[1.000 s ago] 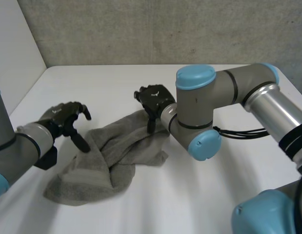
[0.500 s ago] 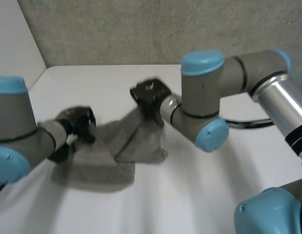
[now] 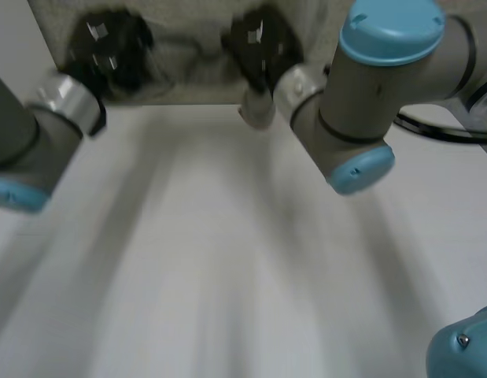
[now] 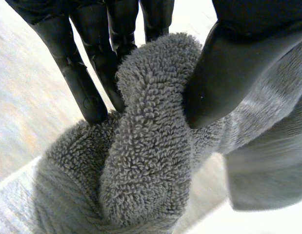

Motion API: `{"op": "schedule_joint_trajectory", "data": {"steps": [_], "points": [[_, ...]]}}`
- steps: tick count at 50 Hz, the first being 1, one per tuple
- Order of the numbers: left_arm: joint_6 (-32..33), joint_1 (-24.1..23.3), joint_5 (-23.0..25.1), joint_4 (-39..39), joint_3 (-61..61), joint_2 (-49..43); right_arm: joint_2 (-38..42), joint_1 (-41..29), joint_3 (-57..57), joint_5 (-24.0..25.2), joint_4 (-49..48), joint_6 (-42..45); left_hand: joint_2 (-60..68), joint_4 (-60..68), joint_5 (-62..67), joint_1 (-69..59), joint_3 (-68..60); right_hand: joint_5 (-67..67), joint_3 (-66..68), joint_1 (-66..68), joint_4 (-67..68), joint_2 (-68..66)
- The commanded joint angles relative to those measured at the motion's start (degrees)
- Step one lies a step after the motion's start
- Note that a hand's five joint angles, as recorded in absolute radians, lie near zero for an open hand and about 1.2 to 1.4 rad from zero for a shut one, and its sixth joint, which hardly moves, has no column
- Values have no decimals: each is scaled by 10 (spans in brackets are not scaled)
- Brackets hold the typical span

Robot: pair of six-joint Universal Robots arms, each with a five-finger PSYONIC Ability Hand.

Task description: Fold the towel.

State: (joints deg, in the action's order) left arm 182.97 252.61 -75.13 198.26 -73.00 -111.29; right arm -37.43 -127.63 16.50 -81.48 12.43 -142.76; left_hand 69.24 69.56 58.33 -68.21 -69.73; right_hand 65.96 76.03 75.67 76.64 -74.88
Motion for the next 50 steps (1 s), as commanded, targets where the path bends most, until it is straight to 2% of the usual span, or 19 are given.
{"op": "schedule_joint_trajectory", "data": {"steps": [1,2,3,4,5,6,7,10,12,18,22,24,26,30,31,34,37,42,50], "points": [[96,10,81,41,-219,-2,7,10,108,42,162,4,-167,-171,-158,157,172,22,22,25,16,-33],[96,10,81,42,-219,-2,3,13,144,46,177,5,-168,-171,-159,158,173,-154,-155,-151,-161,143],[129,13,82,46,-251,-3,-3,17,182,50,187,8,-213,-216,-204,203,218,-417,-418,-414,-424,406],[129,13,82,46,-252,-3,-3,17,182,50,187,8,-213,-217,-204,203,218,-420,-421,-417,-427,409],[165,17,82,45,-280,-2,-11,19,216,51,191,19,-247,-250,-238,236,252,-631,-632,-629,-638,621],[165,17,82,45,-280,-2,-11,19,216,51,191,20,-247,-250,-238,237,252,-634,-634,-631,-640,623],[200,24,82,42,-301,-1,-23,19,249,48,192,34,-295,-299,-286,285,300,-660,-660,-657,-666,649],[232,31,82,40,-316,1,-53,26,294,47,192,60,-355,-358,-346,344,360,-660,-660,-657,-666,649],[266,42,82,16,-328,25,-68,31,307,50,191,66,-460,-463,-451,450,465,-660,-660,-657,-666,649],[262,60,80,-28,-302,70,-122,39,294,52,176,34,-533,-536,-524,523,538,-660,-660,-657,-666,649],[226,67,79,-50,-249,79,-129,41,274,46,163,-9,-562,-565,-553,551,567,-660,-660,-657,-666,649],[201,68,75,-54,-231,79,-125,48,253,44,151,-63,-562,-565,-553,551,567,-660,-660,-657,-666,649],[152,69,66,-61,-199,75,-121,51,244,44,145,-87,-563,-567,-554,553,568,-660,-660,-657,-666,649],[97,72,46,-88,-174,47,-69,59,191,41,124,-132,-563,-567,-554,553,568,-660,-660,-657,-666,649],[97,72,46,-89,-174,47,-69,59,191,41,124,-132,-563,-567,-554,553,568,-660,-660,-657,-666,649],[95,71,39,-116,-176,22,13,61,93,36,124,-138,-562,-565,-553,551,567,-660,-660,-657,-666,649],[93,70,38,-155,-188,12,45,61,48,36,126,-138,-558,-562,-549,548,563,-660,-660,-657,-666,649],[90,70,37,-173,-223,6,151,75,-80,43,131,-138,-555,-558,-546,545,560,-660,-660,-657,-666,649],[90,69,17,-166,-260,-9,209,82,-88,67,124,-139,-557,-560,-548,546,562,-625,-626,-622,-632,614]]}}
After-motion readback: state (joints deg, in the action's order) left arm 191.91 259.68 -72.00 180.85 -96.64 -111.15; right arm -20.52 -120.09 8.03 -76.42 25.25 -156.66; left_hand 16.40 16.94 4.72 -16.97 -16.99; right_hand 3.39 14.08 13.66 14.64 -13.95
